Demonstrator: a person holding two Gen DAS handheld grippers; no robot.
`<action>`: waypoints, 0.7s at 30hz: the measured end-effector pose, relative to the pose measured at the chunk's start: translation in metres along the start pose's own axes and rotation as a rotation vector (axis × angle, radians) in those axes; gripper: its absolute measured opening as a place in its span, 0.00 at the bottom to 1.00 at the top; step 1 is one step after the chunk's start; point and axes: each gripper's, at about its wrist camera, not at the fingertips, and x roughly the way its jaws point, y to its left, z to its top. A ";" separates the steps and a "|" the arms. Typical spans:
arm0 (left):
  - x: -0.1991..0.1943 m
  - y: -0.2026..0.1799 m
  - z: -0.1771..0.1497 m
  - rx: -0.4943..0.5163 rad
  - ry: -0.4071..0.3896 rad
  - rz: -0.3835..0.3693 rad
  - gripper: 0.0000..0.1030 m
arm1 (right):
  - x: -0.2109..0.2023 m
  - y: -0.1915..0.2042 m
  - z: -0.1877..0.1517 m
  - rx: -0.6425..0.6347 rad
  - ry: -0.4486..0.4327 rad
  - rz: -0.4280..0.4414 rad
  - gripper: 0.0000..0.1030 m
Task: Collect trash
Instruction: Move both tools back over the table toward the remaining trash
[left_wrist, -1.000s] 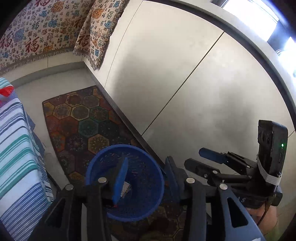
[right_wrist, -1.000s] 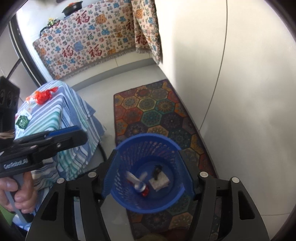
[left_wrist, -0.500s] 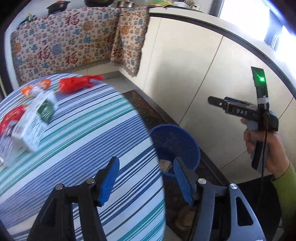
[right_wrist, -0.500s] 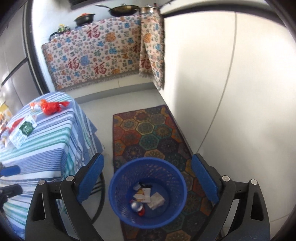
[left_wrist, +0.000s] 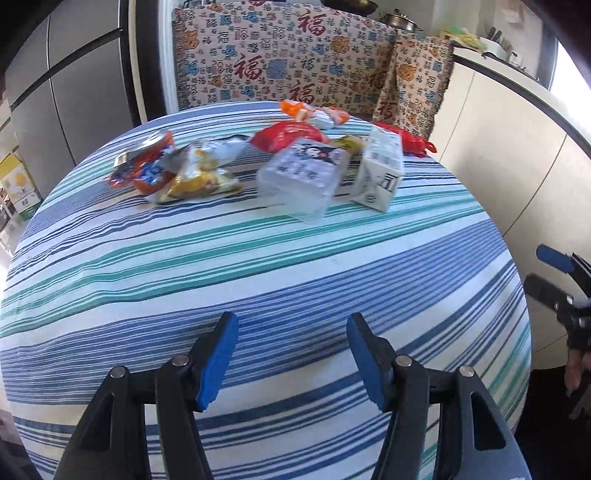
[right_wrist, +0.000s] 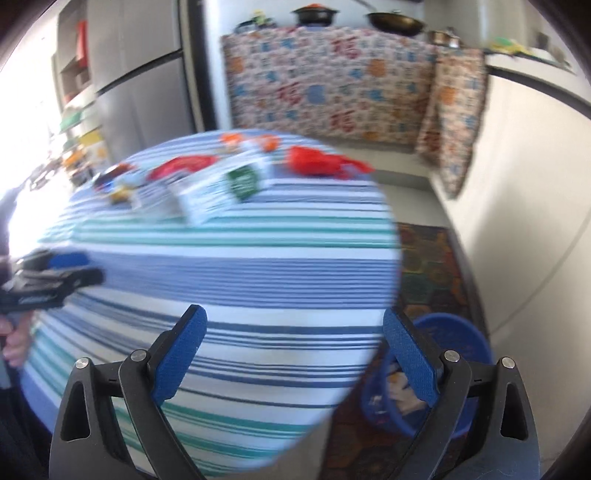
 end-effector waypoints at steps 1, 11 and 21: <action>-0.002 0.007 0.000 0.000 -0.013 0.003 0.61 | 0.006 0.015 0.001 -0.009 0.012 0.009 0.94; 0.013 0.028 0.016 0.070 0.005 0.075 0.86 | 0.075 0.060 0.020 0.020 0.111 -0.027 0.94; 0.025 0.040 0.029 0.081 0.006 0.075 0.97 | 0.078 0.047 0.036 0.093 0.105 -0.088 0.97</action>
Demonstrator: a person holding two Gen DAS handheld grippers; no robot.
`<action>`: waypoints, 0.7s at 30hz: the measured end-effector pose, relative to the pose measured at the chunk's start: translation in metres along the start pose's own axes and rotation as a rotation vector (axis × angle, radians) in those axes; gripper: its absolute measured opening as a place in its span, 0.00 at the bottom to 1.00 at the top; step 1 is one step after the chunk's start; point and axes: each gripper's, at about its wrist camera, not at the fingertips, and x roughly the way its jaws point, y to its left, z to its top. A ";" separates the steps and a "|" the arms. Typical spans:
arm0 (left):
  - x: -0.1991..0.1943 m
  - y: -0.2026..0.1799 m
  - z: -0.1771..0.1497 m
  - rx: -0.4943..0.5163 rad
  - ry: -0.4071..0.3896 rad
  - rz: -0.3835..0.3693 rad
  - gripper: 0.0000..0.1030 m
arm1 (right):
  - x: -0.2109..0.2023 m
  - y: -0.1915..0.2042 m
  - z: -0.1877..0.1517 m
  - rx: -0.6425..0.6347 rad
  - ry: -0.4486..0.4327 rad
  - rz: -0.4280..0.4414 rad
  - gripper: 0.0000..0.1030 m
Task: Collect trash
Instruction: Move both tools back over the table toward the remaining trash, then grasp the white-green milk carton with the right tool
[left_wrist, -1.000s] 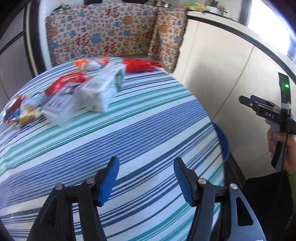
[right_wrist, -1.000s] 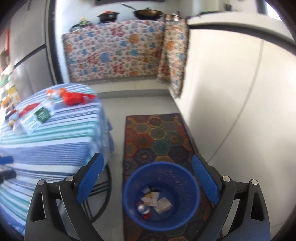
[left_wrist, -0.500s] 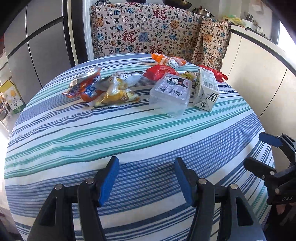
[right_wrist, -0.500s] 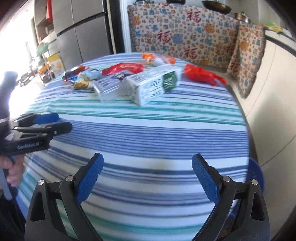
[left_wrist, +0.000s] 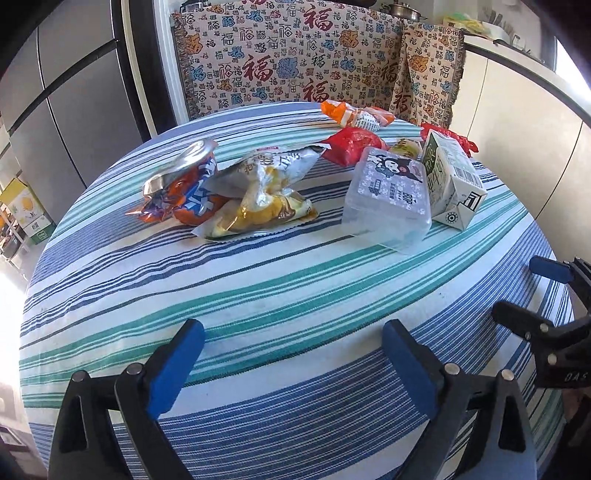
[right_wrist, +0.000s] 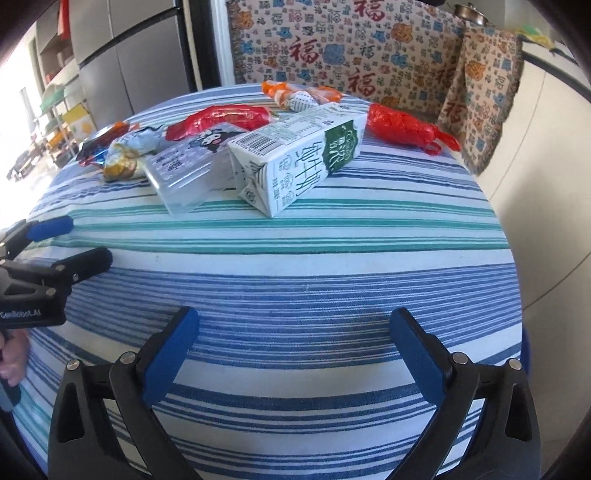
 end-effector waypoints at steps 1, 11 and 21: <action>0.000 -0.002 0.001 -0.001 0.000 0.004 0.97 | -0.004 -0.002 0.005 0.019 -0.024 -0.001 0.96; -0.001 0.000 0.000 -0.008 0.000 0.009 0.97 | 0.013 0.013 0.096 0.121 -0.034 -0.023 0.90; -0.001 0.000 0.000 -0.009 0.001 0.009 0.97 | 0.007 -0.015 0.068 0.152 0.000 -0.002 0.38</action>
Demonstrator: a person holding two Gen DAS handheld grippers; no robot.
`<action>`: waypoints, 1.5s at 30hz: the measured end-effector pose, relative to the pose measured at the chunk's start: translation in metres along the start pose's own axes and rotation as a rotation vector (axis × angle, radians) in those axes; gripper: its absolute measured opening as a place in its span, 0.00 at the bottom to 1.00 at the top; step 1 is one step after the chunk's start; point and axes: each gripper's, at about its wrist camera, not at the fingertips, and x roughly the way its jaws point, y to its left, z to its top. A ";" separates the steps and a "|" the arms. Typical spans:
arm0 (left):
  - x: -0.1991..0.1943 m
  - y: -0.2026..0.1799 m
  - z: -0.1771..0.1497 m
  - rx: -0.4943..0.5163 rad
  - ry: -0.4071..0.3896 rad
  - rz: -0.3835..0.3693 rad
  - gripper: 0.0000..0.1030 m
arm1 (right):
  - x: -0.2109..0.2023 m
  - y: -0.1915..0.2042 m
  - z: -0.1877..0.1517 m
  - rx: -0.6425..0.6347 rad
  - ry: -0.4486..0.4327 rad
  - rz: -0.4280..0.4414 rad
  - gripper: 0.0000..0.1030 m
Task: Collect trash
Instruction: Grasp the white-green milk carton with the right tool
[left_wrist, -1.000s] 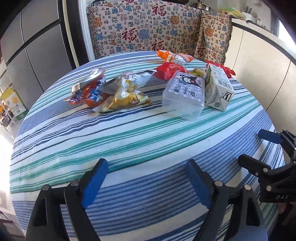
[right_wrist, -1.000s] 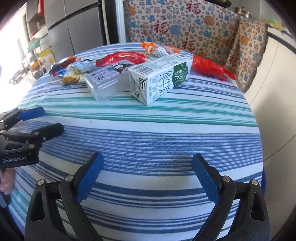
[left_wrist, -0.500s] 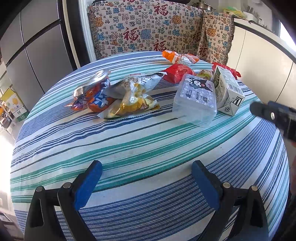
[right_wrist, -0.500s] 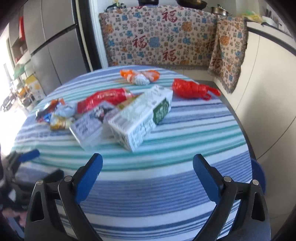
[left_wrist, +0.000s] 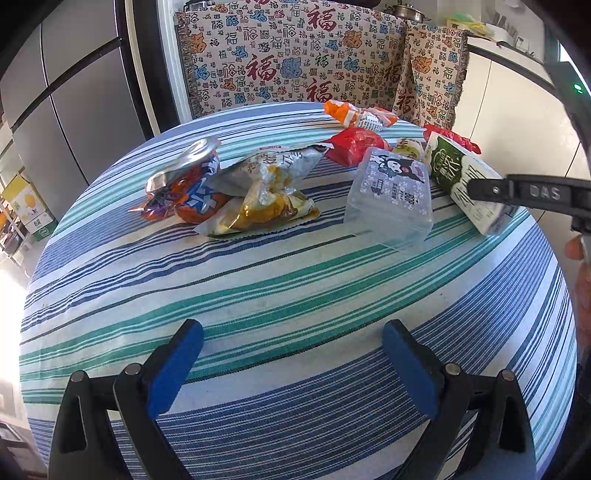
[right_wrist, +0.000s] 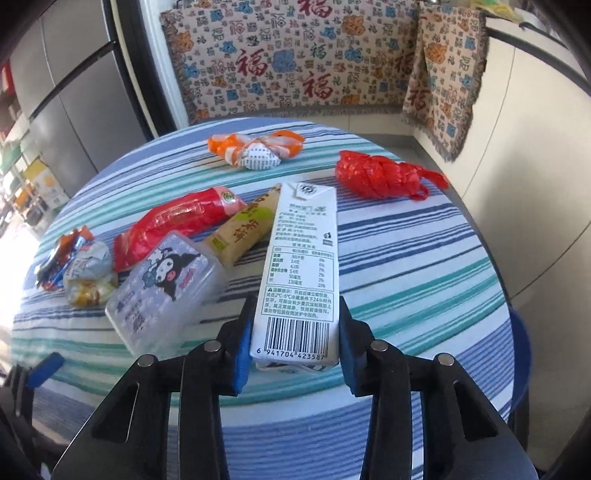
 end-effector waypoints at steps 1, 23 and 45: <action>0.000 0.000 0.000 0.000 0.000 0.001 0.97 | -0.012 -0.005 -0.008 0.011 -0.009 0.045 0.38; 0.002 -0.019 0.002 0.073 0.001 -0.057 0.98 | -0.061 -0.049 -0.115 -0.040 -0.058 0.227 0.88; 0.035 -0.085 0.058 0.174 -0.065 -0.044 0.62 | -0.045 -0.019 -0.125 -0.210 -0.081 0.079 0.98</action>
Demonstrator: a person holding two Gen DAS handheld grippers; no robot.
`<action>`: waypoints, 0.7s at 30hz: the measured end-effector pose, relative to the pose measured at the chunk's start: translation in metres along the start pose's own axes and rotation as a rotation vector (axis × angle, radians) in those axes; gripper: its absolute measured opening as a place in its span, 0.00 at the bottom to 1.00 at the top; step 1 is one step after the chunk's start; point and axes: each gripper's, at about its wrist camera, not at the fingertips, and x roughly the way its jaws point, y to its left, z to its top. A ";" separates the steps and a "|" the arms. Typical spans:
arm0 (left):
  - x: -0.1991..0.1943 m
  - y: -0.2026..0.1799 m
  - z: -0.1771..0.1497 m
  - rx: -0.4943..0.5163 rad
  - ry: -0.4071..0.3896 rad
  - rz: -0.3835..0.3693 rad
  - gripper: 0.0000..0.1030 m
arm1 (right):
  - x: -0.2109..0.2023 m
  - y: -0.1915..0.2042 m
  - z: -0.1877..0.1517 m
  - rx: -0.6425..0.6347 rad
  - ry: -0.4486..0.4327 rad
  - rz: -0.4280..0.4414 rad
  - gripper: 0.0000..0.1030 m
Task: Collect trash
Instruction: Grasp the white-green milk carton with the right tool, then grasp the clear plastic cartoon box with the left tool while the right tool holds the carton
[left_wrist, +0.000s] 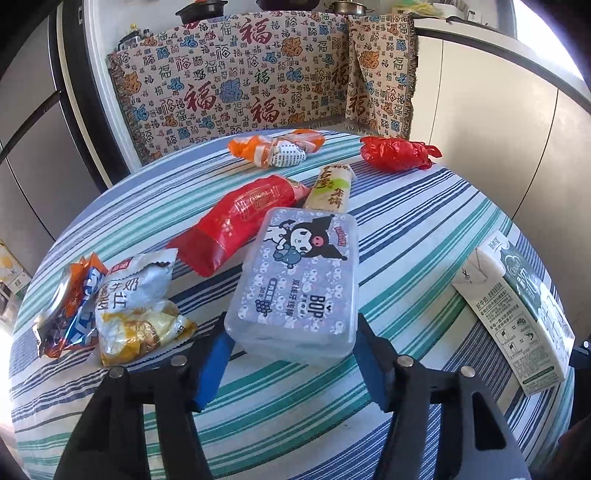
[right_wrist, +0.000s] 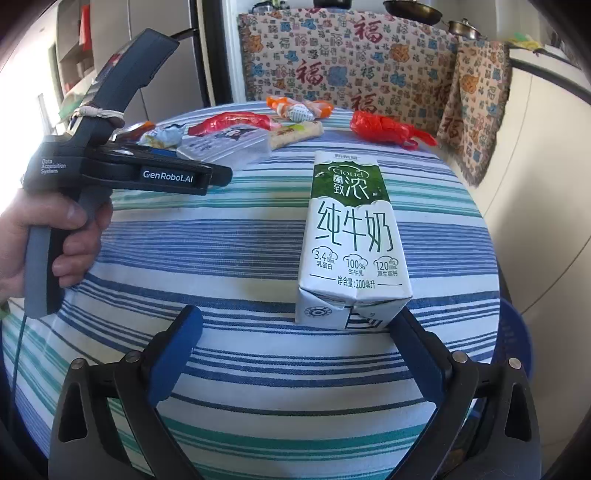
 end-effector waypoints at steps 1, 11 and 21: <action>-0.002 -0.003 -0.001 0.004 -0.008 0.010 0.62 | 0.000 0.000 0.000 0.000 0.000 0.000 0.98; -0.059 -0.009 -0.070 -0.137 0.030 0.033 0.62 | -0.001 -0.001 -0.001 0.004 -0.004 0.002 0.98; -0.077 -0.007 -0.068 -0.096 0.074 -0.125 0.65 | -0.027 -0.026 0.019 0.138 0.037 0.086 0.97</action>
